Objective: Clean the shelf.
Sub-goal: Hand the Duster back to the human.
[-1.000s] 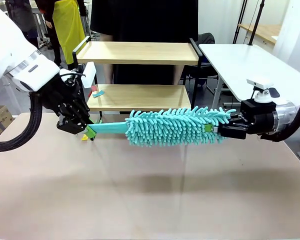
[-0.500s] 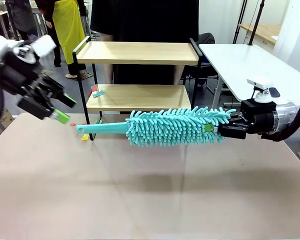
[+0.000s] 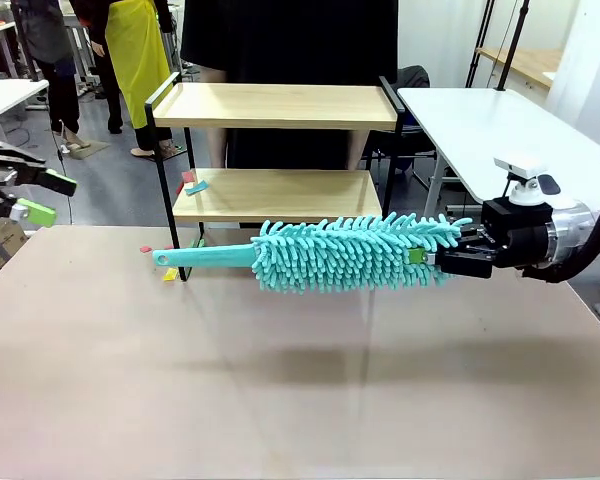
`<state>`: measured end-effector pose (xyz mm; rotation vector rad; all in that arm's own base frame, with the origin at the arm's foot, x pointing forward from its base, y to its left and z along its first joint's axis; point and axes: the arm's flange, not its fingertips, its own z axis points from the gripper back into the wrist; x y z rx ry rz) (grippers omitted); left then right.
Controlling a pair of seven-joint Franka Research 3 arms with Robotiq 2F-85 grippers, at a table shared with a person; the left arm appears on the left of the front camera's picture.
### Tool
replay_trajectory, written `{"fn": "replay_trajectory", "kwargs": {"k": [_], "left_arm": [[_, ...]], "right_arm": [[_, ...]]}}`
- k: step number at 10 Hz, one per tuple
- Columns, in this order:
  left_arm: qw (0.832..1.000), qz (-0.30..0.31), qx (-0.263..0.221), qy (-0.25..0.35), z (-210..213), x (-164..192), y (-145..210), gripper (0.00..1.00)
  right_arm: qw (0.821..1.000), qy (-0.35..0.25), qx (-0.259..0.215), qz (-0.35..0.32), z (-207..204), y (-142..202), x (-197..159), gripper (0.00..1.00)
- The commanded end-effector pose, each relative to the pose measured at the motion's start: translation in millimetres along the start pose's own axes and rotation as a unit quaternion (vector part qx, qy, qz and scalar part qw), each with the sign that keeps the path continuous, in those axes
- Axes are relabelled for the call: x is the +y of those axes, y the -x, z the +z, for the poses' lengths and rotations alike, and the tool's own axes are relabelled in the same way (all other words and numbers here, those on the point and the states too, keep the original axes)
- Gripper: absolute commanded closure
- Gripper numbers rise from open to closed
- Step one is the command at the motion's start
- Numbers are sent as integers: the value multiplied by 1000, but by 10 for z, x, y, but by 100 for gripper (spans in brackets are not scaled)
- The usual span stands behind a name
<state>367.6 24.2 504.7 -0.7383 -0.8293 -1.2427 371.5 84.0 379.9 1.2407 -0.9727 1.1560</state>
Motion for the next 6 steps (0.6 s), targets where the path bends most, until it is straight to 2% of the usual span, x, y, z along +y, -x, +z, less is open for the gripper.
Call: {"fn": "replay_trajectory", "kwargs": {"k": [1,2,4,6], "left_arm": [[1000,-19,-11,5,-23,71,60,0],[1000,0,0,0,0,0,0,0],[1000,0,0,0,0,0,0,0],[1000,0,0,0,0,0,0,0]], "right_arm": [[1000,2,2,10,-12,-28,3,100],[1000,0,0,0,0,0,0,83],[998,6,-57,35,34,-364,123,83],[988,55,-129,64,155,-837,308,83]]}}
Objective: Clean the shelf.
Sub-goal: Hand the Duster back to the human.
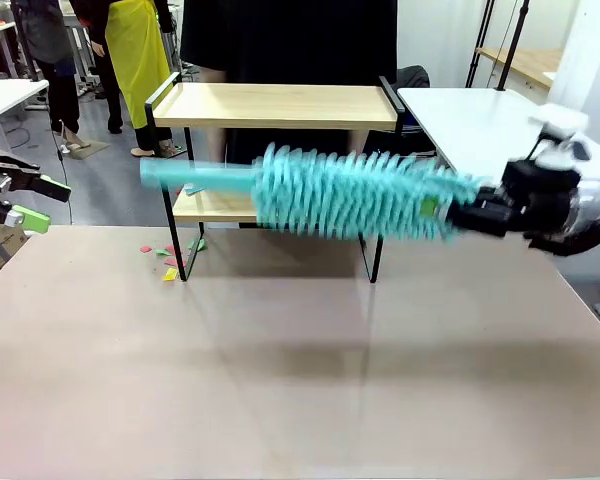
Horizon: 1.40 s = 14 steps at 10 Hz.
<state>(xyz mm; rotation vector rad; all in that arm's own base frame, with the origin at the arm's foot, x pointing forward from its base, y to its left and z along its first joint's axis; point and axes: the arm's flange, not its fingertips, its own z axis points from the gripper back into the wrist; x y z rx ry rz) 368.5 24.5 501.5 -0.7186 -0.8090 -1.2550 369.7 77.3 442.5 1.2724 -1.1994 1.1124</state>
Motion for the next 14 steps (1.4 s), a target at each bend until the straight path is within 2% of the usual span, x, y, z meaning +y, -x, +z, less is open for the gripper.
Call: {"fn": "replay_trajectory", "kwargs": {"k": [1,3,5,6,9,11,14], "left_arm": [[1000,3,-14,0,16,-10,-27,0],[1000,3,-14,0,16,-10,-27,0],[1000,3,-14,0,16,-10,-27,0],[1000,3,-14,0,16,-10,-27,0],[1000,3,-14,0,16,-10,-27,0],[1000,3,-14,0,16,-10,-27,0],[1000,3,-14,0,16,-10,-27,0]], "right_arm": [[994,71,-77,39,72,-482,196,83],[969,190,-128,96,309,-793,250,83],[922,326,-167,124,573,-892,312,83],[888,403,-164,147,689,-892,341,83],[821,534,-142,143,1070,-783,356,83],[800,581,-107,107,1249,-601,265,83],[793,606,-49,23,1413,-198,74,83]]}}
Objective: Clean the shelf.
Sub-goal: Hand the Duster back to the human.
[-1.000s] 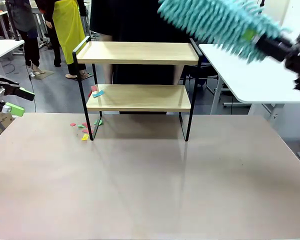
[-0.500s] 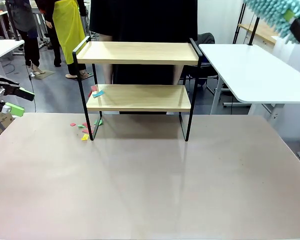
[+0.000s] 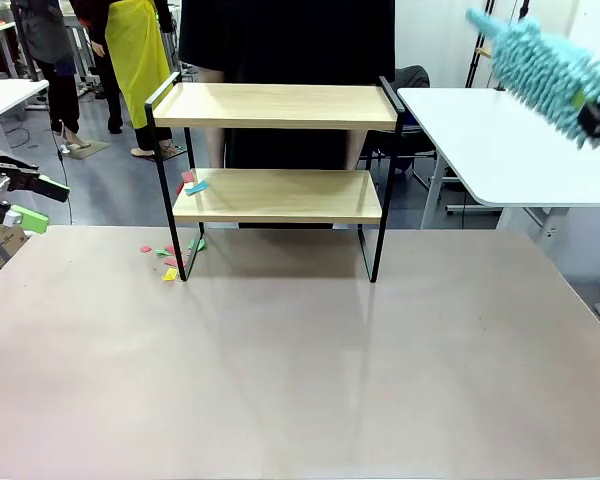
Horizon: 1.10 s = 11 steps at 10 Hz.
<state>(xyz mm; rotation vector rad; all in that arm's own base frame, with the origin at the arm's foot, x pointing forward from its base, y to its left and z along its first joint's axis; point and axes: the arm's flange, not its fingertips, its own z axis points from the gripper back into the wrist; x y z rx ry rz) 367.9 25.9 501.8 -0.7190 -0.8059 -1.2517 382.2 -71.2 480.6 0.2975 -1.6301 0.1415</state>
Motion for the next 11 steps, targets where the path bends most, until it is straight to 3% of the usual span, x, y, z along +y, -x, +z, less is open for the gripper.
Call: {"fn": "replay_trajectory", "kwargs": {"k": [1,5,7,11], "left_arm": [[1000,0,-14,0,2,-6,-32,0],[1000,0,-14,0,2,-6,-32,0],[1000,0,-14,0,2,-6,-32,0],[1000,0,-14,0,2,-6,-32,0]], "right_arm": [[999,22,44,-11,198,390,53,83],[994,35,102,-24,220,766,15,83],[994,28,96,-40,-2,697,-123,83],[994,28,96,-40,-2,697,-123,83]]}}
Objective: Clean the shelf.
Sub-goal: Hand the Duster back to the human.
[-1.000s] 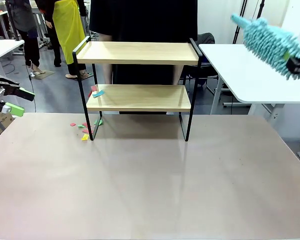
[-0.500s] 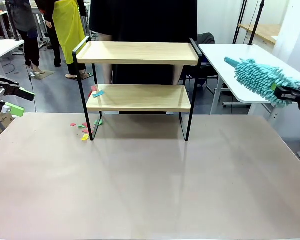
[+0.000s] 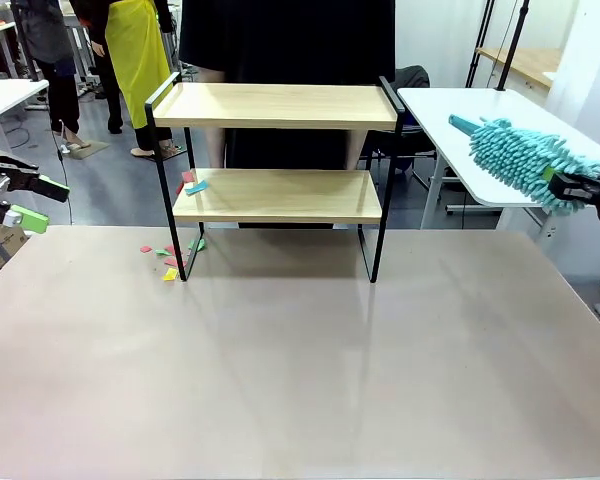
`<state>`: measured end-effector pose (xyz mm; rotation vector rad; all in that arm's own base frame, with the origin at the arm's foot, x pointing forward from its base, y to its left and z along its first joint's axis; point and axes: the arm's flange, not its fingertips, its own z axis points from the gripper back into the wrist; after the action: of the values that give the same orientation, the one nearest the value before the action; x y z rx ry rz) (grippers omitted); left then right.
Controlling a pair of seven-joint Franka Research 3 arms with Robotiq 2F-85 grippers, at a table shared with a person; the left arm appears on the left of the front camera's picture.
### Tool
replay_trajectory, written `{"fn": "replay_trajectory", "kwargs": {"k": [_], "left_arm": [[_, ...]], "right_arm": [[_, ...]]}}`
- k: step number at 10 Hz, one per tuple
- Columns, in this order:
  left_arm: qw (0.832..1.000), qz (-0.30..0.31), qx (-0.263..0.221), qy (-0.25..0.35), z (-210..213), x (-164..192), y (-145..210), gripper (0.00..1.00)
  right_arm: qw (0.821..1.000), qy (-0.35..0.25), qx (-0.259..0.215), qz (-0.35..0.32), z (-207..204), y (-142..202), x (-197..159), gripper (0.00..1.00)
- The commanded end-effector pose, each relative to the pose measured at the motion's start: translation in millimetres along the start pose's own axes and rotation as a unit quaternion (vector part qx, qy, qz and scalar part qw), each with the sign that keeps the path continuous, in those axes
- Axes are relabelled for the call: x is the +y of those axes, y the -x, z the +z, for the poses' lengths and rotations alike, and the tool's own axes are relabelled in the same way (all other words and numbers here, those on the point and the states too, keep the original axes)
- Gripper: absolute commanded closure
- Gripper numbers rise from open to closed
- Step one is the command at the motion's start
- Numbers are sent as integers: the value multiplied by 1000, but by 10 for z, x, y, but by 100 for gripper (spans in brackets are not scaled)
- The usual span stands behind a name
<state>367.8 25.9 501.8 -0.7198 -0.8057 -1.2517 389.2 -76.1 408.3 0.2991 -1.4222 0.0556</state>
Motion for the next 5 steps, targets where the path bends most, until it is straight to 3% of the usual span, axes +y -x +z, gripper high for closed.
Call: {"fn": "replay_trajectory", "kwargs": {"k": [1,5], "left_arm": [[1000,0,-14,-1,2,-5,-33,0],[1000,0,-14,-1,2,-5,-33,0]], "right_arm": [[1000,-1,-2,3,-5,-20,8,83],[1000,-1,-2,3,-5,-20,8,83]]}}
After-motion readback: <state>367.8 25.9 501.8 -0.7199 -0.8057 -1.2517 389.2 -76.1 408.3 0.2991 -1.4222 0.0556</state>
